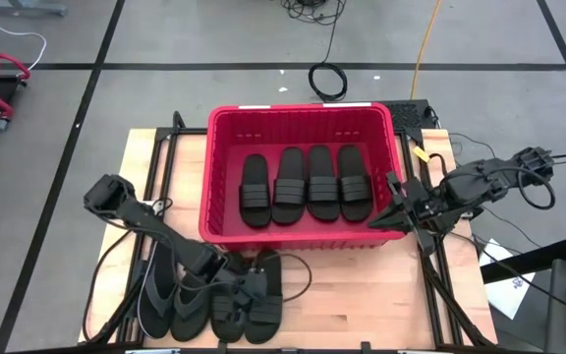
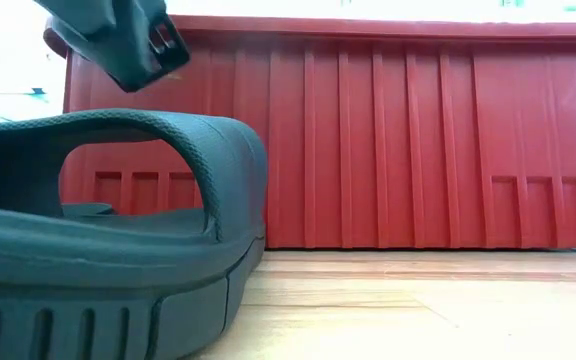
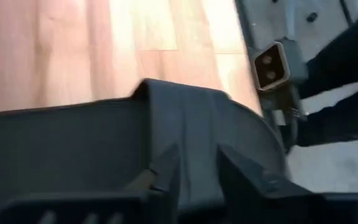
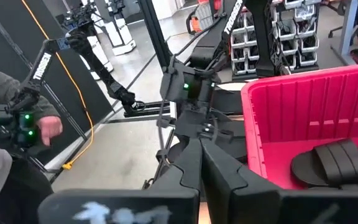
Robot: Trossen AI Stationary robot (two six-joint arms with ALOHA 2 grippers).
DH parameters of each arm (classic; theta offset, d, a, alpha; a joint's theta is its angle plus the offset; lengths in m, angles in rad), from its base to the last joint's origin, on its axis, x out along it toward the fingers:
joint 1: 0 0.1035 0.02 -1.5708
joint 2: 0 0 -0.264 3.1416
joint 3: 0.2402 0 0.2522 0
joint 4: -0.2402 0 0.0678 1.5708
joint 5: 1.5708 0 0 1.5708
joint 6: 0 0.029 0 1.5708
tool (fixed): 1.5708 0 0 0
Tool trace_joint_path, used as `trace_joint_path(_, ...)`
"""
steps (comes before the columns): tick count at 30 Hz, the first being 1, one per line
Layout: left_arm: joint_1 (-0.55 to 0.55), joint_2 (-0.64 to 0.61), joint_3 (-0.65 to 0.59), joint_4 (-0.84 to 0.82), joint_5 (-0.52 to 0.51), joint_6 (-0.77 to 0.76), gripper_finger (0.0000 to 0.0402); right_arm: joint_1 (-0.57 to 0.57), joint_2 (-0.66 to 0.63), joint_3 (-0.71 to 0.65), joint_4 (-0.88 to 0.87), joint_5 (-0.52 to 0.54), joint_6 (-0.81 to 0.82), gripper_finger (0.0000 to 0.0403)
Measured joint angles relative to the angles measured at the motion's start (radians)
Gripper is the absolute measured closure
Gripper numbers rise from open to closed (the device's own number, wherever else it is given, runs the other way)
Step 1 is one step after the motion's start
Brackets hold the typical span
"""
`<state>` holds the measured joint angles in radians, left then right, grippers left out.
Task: Pick and place slides into bin
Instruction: Put the black slide into the red bin
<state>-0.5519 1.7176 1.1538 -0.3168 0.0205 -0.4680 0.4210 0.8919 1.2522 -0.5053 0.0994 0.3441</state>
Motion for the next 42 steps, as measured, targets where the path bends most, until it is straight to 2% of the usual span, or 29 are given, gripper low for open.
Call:
trace_joint_path(9, 0.036, 0.0, 0.0, -0.021, 0.019, 0.041, 0.0152, 0.0, 0.021, 0.0, 0.019, 0.0, 0.021, 0.0403)
trace_joint_path(12, 0.049, 0.0, -0.003, -0.056, 0.032, 0.04, 0.012, 0.0, 0.027, 0.0, 0.02, 0.0, 0.033, 0.0403)
trace_joint_path(16, 0.073, -0.001, -0.064, 0.014, 0.094, 0.001, 0.01, 0.0, 0.04, 0.0, 0.024, 0.0, 0.033, 0.0403)
trace_joint_path(24, 0.079, 0.0, -0.148, 0.162, 0.147, -0.076, 0.0127, 0.0, 0.046, 0.0, 0.032, 0.0, 0.032, 0.0403)
trace_joint_path(35, 0.067, 0.003, -0.148, 0.171, 0.172, -0.092, 0.0195, 0.0, 0.046, 0.0, 0.031, 0.0, -0.001, 0.0403)
trace_joint_path(42, 0.051, 0.08, -0.148, 0.276, 0.203, -0.12, 0.0226, 0.0, 0.045, 0.0, 0.03, -0.005, -0.001, 0.0403)
